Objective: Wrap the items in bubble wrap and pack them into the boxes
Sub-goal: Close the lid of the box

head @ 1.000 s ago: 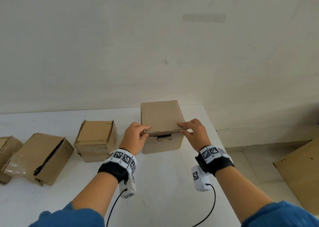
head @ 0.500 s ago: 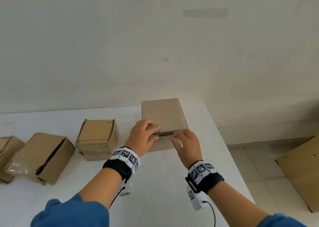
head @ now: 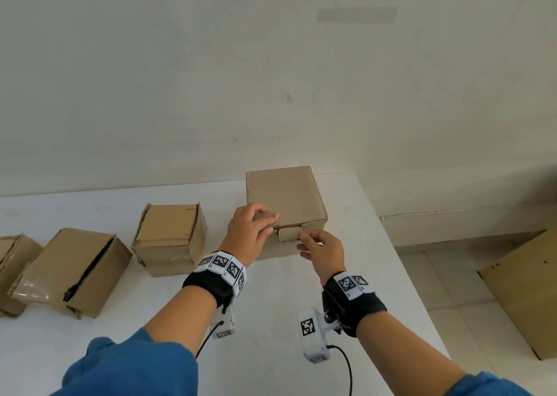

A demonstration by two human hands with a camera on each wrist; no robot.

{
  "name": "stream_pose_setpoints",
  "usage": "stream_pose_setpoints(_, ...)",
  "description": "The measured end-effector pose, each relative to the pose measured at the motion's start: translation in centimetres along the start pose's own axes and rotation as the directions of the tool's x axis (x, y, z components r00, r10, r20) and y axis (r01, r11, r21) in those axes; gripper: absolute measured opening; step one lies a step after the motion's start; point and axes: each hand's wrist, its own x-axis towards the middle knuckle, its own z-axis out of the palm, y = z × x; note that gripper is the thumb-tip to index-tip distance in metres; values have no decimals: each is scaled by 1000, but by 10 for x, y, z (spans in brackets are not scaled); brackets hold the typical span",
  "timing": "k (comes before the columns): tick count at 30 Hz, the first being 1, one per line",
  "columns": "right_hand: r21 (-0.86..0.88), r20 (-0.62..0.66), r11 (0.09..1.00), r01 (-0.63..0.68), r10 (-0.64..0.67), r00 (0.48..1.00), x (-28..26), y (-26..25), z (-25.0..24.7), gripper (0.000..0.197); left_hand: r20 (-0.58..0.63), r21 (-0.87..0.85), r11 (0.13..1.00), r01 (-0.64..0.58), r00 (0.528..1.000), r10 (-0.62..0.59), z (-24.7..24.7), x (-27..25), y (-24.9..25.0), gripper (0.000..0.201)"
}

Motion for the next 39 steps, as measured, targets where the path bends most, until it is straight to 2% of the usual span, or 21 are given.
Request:
stream_pose_setpoints(4, 123, 7, 988, -99, 99, 995, 2, -9, 4, 15, 1, 10, 1000, 18, 1000, -18, 0, 1, 2, 29)
stream_pose_setpoints(8, 241, 28, 956, -168, 166, 986, 4, -16, 5, 16, 18, 33, 999, 18, 1000, -19, 0, 1, 2, 38)
stream_pose_setpoints(12, 276, 29, 945, -177, 176, 984, 4, -16, 6, 14, 38, 39, 998, 46, 998, -47, 0, 3, 2, 51)
stream_pose_setpoints(17, 317, 3, 935, -157, 164, 986, 1, -18, 10, 15, 23, 67, 996, 62, 998, -64, 3, 4, 4, 56)
stream_pose_setpoints(19, 245, -37, 966, -78, 90, 995, 1, -19, 10, 12, -3, 84, 995, 61, 998, -61, 4, 4, 5, 54)
stream_pose_setpoints(21, 46, -58, 997, 57, -55, 997, 2, -18, 6, 8, -30, 93, 994, 60, 998, -57, 5, 5, 6, 49)
stream_pose_setpoints(23, -178, 2, 958, 226, -229, 973, 4, -17, 0, 4, -43, 94, 994, 63, 997, -60, 5, 5, 6, 46)
stream_pose_setpoints(25, -353, 95, 833, 427, -422, 902, 8, -15, -8, 15, -50, 104, 992, 65, 997, -60, 6, 5, 6, 45)
stream_pose_setpoints(27, -525, 188, 621, 583, -583, 790, 16, -19, -14, 29, -43, 110, 992, 63, 997, -58, 5, 6, 6, 47)
stream_pose_setpoints(29, -647, 316, 393, 654, -642, 698, 28, -24, -20, 39, -22, 98, 993, 71, 997, -69, 3, 7, 6, 51)
stream_pose_setpoints(31, -653, 433, 304, 694, -602, 671, 38, -26, -24, 46, -18, 90, 993, 77, 997, -76, 3, 6, 6, 57)
stream_pose_setpoints(33, -621, 486, 310, 720, -568, 664, 45, -24, -25, 42, -25, 87, 992, 89, 996, -87, 4, 6, 6, 61)
stream_pose_setpoints(35, -615, 467, 352, 706, -559, 686, 46, -26, -24, 35, -34, 86, 990, 108, 994, -106, 5, 7, 7, 58)
stream_pose_setpoints(37, -602, 408, 442, 665, -545, 732, 45, -30, -20, 32, -43, 81, 987, 135, 990, -132, 5, 11, 8, 47)
stream_pose_setpoints(39, -610, 368, 494, 620, -515, 774, 45, -34, -15, 29, -48, 95, 984, 153, 988, -149, 4, 14, 9, 38)
